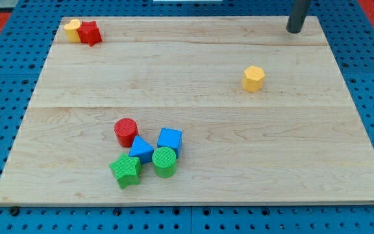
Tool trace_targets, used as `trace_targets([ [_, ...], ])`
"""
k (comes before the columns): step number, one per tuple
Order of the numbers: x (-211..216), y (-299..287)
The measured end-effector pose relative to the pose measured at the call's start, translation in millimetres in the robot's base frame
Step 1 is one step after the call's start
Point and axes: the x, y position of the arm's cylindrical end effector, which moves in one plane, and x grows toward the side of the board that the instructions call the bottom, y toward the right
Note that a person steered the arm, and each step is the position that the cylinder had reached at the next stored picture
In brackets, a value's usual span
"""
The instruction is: Slide the yellow heart along with red star a bit right
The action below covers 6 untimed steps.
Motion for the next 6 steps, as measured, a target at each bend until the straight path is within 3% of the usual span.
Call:
trace_targets([
  [2,-21,-76],
  [6,-26,-110],
])
